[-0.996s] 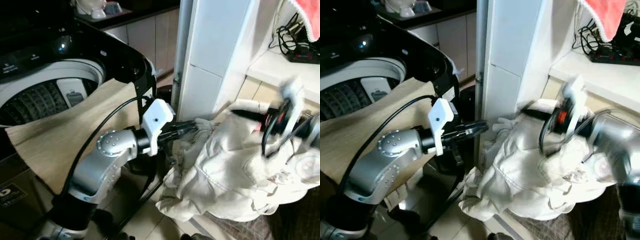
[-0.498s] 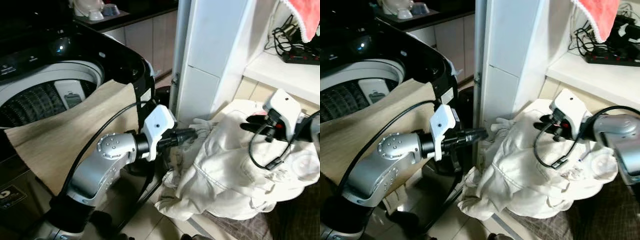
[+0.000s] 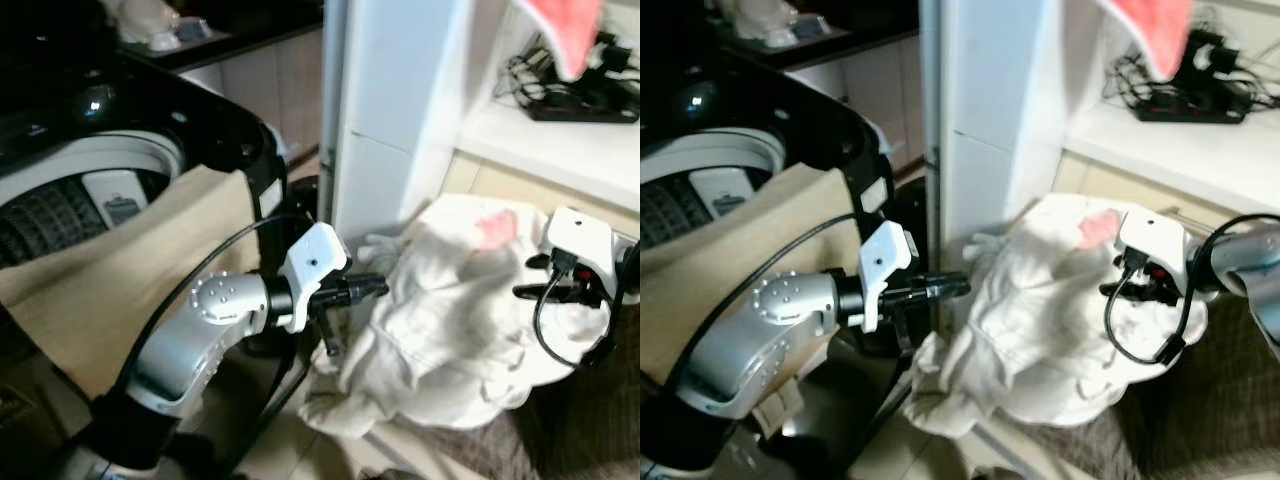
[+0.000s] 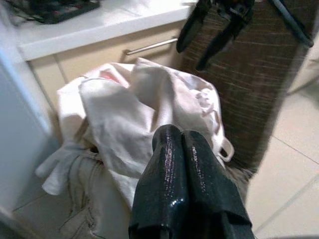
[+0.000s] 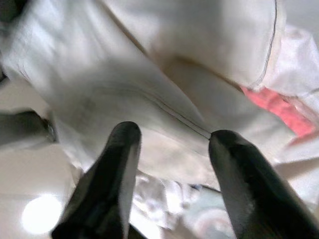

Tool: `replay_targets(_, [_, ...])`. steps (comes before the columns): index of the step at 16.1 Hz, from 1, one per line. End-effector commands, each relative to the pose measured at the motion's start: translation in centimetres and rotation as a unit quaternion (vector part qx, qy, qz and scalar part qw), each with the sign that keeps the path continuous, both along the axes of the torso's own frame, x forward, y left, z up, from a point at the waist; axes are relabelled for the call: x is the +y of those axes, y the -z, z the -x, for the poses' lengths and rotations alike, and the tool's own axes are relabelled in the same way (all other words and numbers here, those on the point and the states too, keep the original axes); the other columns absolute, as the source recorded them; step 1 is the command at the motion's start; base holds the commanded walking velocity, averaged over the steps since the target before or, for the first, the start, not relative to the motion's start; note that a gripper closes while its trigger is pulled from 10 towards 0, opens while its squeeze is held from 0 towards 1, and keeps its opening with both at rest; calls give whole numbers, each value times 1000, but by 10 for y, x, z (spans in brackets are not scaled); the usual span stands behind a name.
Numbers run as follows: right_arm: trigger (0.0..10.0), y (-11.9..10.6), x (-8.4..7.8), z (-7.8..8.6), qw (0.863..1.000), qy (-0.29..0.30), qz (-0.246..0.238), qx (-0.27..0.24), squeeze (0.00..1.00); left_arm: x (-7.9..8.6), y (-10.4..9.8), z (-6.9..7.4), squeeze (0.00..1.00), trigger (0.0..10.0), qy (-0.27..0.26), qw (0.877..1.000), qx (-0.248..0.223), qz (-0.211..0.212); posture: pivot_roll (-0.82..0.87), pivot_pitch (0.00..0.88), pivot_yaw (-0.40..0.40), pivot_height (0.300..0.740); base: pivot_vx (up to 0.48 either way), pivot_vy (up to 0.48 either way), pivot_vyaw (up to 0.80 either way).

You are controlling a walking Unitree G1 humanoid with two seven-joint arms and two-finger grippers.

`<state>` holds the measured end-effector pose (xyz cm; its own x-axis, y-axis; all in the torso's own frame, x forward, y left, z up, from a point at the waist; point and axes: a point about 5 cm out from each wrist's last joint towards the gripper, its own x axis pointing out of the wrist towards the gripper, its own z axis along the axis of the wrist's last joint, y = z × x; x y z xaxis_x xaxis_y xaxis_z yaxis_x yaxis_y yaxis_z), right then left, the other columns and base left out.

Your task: Clothes washing

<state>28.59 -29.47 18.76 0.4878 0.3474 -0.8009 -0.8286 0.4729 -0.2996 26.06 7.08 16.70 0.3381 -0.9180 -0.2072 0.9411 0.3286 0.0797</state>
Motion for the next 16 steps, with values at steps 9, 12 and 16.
replay_targets(9, [10000, -20, 51, -22, 916, 126, -258, -281, 0, 41, -4, -18, 0, 10000, -294, 951, -16, 99, -104, 38, -38, 740, 0, 0, 0])
replay_targets(12, [10000, -4, 74, 3, 900, 160, -303, -269, 0, 48, -3, -13, 0, 10000, -323, 942, -26, 86, -111, 33, -39, 740, 0, 0, 0])
replay_targets(16, [10000, 6, 65, -1, 943, 124, -197, -237, 1000, 34, -4, -11, 0, 10000, -276, 956, -7, 98, -141, 43, -13, 740, 0, 0, 0])
